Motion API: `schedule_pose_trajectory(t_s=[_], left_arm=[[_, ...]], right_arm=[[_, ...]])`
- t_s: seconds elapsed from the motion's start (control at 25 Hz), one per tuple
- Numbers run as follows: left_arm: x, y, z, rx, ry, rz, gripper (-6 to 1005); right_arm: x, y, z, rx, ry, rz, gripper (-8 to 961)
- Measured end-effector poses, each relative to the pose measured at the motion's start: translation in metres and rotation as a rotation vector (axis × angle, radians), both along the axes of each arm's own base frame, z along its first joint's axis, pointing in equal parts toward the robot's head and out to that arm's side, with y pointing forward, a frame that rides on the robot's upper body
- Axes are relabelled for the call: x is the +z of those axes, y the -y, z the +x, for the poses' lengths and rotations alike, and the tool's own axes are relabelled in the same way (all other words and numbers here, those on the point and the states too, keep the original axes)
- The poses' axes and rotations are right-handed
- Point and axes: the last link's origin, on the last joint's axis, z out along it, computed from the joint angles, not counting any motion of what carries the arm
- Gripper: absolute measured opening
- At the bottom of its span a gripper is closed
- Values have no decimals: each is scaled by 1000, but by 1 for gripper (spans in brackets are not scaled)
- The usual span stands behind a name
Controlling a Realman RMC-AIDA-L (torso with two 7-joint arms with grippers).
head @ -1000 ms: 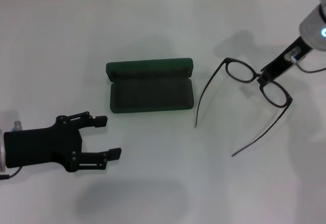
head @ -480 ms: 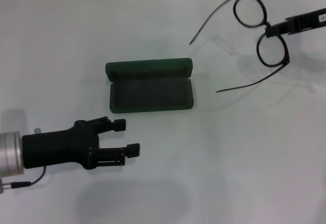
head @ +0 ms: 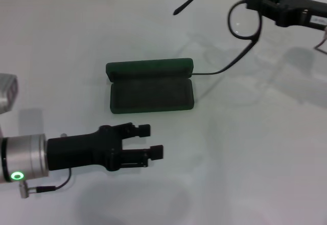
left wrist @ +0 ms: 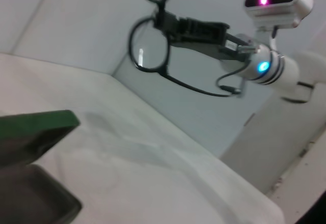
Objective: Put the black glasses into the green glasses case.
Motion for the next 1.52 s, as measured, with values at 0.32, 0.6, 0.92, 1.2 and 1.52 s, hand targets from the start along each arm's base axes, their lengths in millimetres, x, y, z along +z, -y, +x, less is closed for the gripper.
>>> schedule_pose_trajectory(t_s=[0.32, 0.6, 0.92, 1.2, 1.52], left_arm=[[-15, -8, 9, 2, 7, -22, 733], [-23, -11, 19, -15, 33, -48, 516], [-27, -16, 30, -42, 55, -67, 291], [-29, -19, 45, -86, 105, -74, -2], [-22, -27, 51, -88, 151, -30, -2]], right_arm=[[-44, 2, -9, 34, -44, -58, 41], [-58, 10, -19, 49, -113, -118, 43], [-66, 16, -17, 73, -88, -143, 46], [-74, 23, -13, 82, -58, -172, 48], [-80, 31, -8, 99, -29, -195, 51]])
